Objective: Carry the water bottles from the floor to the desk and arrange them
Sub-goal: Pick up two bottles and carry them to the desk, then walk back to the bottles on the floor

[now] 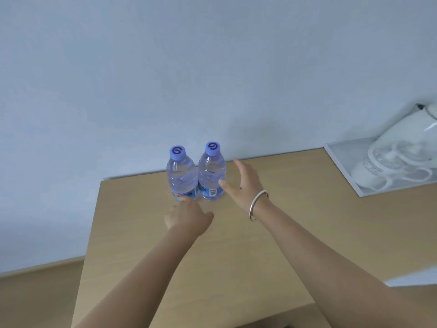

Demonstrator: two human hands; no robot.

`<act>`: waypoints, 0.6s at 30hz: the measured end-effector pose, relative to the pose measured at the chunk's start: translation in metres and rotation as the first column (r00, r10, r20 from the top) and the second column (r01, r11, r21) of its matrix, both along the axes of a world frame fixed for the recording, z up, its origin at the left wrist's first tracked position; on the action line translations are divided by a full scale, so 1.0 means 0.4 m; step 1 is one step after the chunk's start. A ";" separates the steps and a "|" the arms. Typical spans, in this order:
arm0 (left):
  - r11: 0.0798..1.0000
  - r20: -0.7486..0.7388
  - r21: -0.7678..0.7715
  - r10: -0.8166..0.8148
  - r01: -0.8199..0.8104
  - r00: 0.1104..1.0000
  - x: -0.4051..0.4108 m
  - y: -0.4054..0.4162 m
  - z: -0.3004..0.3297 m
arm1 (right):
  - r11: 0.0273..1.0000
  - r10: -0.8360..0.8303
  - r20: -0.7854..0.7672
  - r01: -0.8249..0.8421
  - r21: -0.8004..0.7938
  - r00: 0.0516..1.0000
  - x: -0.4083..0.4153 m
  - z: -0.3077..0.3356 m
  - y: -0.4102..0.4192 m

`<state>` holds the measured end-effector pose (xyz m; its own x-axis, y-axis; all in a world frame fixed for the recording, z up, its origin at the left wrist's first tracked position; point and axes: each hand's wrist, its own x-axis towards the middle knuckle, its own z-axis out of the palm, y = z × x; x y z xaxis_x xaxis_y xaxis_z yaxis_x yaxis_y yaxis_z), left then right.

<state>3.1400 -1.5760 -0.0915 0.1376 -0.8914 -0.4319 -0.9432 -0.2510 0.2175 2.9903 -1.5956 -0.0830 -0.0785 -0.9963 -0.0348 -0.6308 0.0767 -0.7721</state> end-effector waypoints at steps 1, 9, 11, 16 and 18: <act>0.995 0.045 0.023 -0.101 0.100 0.994 -0.021 0.009 0.011 | 1.000 -0.020 0.005 0.020 -0.010 1.000 -0.020 0.002 0.016; 0.856 -0.093 -0.201 -0.501 0.477 0.860 -0.304 0.103 0.089 | 0.978 -0.206 -0.034 0.207 0.031 0.978 -0.268 0.015 0.231; 0.819 -0.140 -0.228 -0.562 0.526 0.815 -0.390 0.140 0.094 | 0.958 -0.282 -0.042 0.283 0.044 0.959 -0.346 0.014 0.315; 0.687 -0.171 -0.267 -0.724 0.676 0.668 -0.613 0.281 0.095 | 0.884 -0.456 -0.084 0.462 0.079 0.886 -0.551 0.024 0.553; 0.630 -0.205 -0.280 -0.777 0.725 0.596 -0.698 0.355 0.096 | 0.835 -0.535 -0.087 0.542 0.095 0.840 -0.628 0.031 0.655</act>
<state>2.8609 -1.4342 -0.0533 -0.7137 -0.6758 -0.1841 -0.6683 0.5783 0.4680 2.7390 -1.3336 -0.0706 -0.6067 -0.7856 -0.1219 -0.5052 0.4994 -0.7038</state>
